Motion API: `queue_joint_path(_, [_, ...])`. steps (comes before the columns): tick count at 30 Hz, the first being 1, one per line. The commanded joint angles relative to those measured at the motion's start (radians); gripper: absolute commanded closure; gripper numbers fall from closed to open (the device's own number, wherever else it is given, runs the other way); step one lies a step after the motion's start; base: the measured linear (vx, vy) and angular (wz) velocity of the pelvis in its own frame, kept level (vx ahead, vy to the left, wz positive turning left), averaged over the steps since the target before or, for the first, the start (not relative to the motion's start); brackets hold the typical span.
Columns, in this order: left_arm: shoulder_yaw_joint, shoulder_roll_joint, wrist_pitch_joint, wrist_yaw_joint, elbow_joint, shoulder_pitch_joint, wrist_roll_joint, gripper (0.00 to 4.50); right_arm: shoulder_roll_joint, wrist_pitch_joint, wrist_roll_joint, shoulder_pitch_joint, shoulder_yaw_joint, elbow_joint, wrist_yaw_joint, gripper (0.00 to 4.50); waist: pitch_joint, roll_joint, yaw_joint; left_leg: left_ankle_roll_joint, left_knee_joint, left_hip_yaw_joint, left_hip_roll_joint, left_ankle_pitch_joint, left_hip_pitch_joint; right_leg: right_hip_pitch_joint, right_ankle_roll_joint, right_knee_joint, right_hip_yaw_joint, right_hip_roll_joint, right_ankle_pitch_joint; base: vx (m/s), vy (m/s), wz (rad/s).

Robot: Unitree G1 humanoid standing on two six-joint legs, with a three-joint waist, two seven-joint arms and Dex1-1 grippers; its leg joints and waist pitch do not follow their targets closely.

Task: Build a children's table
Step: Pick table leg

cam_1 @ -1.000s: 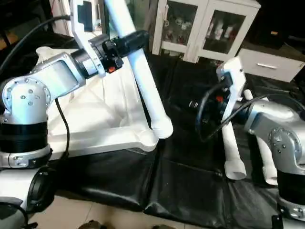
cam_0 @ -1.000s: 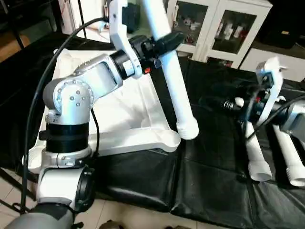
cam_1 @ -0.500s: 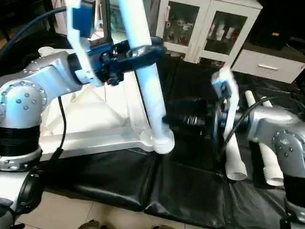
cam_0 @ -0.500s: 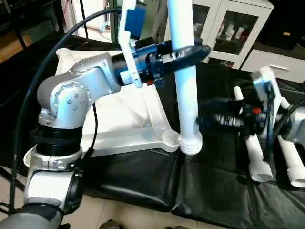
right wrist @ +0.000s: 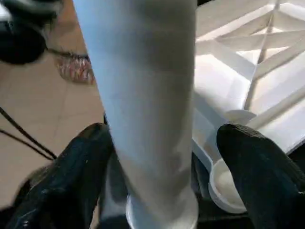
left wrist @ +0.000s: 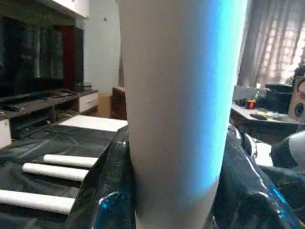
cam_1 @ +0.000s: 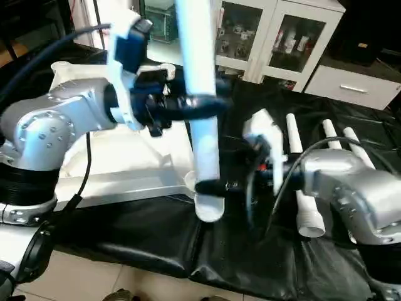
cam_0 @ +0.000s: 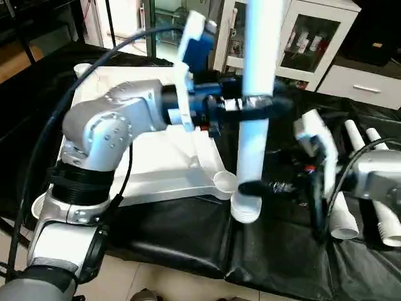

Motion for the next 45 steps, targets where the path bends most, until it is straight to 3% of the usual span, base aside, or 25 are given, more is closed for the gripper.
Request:
queue_joint_path(1, [-0.003,-0.002,-0.007,-0.012,-0.007,-0.02,0.002,2.77,-0.015,-0.035,-0.031,0.012,0.018,-0.016,0.01,0.68,-0.075,-0.002,0.002,-0.025,-0.085,-0.025,0.077,-0.138,0.008,0.057,-0.183,-0.066,0.045,-0.07,-0.317,0.0,0.0,0.0])
queue_joint_path(4, [0.001,-0.005,-0.009,-0.015,0.004,-0.03,0.004,2.77,-0.005,-0.04,-0.033,0.013,0.021,-0.015,0.007,0.68,-0.075,-0.003,0.002,-0.021,-0.086,-0.026,0.077,-0.14,0.008,0.058,-0.181,-0.067,0.044,-0.069,-0.325,0.0,0.0,0.0])
queue_joint_path(5, [0.001,-0.005,-0.014,-0.019,0.009,-0.034,0.008,2.77,-0.004,-0.045,-0.037,0.017,0.027,-0.016,0.007,0.94,-0.075,-0.002,0.002,-0.019,-0.086,-0.026,0.077,-0.14,0.008,0.057,-0.181,-0.066,0.044,-0.069,-0.325,0.0,0.0,0.0])
queue_joint_path(10, [0.004,-0.008,-0.023,-0.022,0.021,-0.042,0.011,2.77,-0.005,-0.06,-0.053,0.031,0.043,-0.016,0.008,1.14,-0.075,-0.002,0.002,-0.015,-0.085,-0.025,0.078,-0.138,0.009,0.057,-0.185,-0.066,0.044,-0.069,-0.317,0.0,0.0,0.0])
queue_joint_path(11, [0.004,-0.009,-0.024,-0.023,0.023,-0.043,0.011,2.77,-0.002,-0.067,-0.056,0.035,0.046,-0.014,0.007,1.42,-0.076,-0.001,0.003,-0.015,-0.085,-0.025,0.078,-0.134,0.009,0.057,-0.188,-0.065,0.043,-0.069,-0.308,0.0,0.0,0.0])
queue_joint_path(14, [0.007,-0.013,-0.024,-0.022,0.025,-0.046,0.009,2.77,0.003,-0.074,-0.057,0.04,0.05,-0.014,0.009,1.51,-0.076,-0.001,0.002,-0.013,-0.085,-0.025,0.078,-0.134,0.008,0.058,-0.194,-0.063,0.043,-0.068,-0.299,0.0,0.0,0.0])
queue_joint_path(15, [0.007,-0.013,-0.024,-0.022,0.025,-0.046,0.009,2.77,0.003,-0.074,-0.057,0.04,0.05,-0.014,0.009,1.76,-0.075,-0.001,0.003,-0.014,-0.085,-0.025,0.079,-0.139,0.009,0.058,-0.194,-0.065,0.042,-0.069,-0.306,0.0,0.0,0.0])
queue_joint_path(22, [0.01,-0.016,-0.03,-0.023,0.034,-0.052,0.014,2.77,0.02,-0.084,-0.058,0.054,0.056,-0.015,0.004,2.16,-0.075,0.0,0.003,-0.017,-0.086,-0.026,0.079,-0.146,0.009,0.058,-0.188,-0.066,0.041,-0.07,-0.317,0.0,0.0,0.0])
queue_joint_path(24, [0.01,-0.016,-0.031,-0.024,0.035,-0.052,0.015,2.77,0.021,-0.09,-0.057,0.057,0.057,-0.014,0.002,2.47,-0.075,0.0,0.003,-0.02,-0.086,-0.025,0.079,-0.149,0.009,0.058,-0.184,-0.067,0.04,-0.069,-0.323,0.0,0.0,0.0])
queue_joint_path(34, [0.009,-0.012,-0.037,-0.02,0.043,-0.053,0.026,2.77,0.033,-0.094,-0.051,0.063,0.05,-0.013,-0.006,2.58,-0.076,0.003,0.003,-0.024,-0.087,-0.026,0.08,-0.149,0.009,0.06,-0.189,-0.065,0.039,-0.07,-0.31,0.0,0.0,0.0])
queue_joint_path(35, [0.003,-0.008,-0.048,0.009,0.057,-0.059,0.058,2.21,0.04,-0.094,-0.05,0.061,0.046,-0.011,-0.009,2.59,-0.076,0.005,0.003,-0.025,-0.087,-0.026,0.08,-0.151,0.009,0.059,-0.188,-0.065,0.039,-0.069,-0.309,0.0,0.0,0.0])
queue_joint_path(44, [0.046,0.0,0.029,-0.019,0.098,-0.068,-0.019,1.51,0.052,-0.095,-0.035,0.059,0.015,-0.005,-0.02,2.61,-0.077,0.011,0.004,-0.031,-0.088,-0.027,0.08,-0.162,0.011,0.06,-0.204,-0.063,0.037,-0.068,-0.282,0.0,0.0,0.0])
queue_joint_path(45, [0.046,0.001,0.032,-0.023,0.101,-0.068,-0.02,1.28,0.053,-0.094,-0.033,0.059,0.011,-0.006,-0.021,2.61,-0.077,0.011,0.004,-0.032,-0.088,-0.027,0.08,-0.163,0.011,0.061,-0.204,-0.063,0.037,-0.069,-0.282,0.0,0.0,0.0])
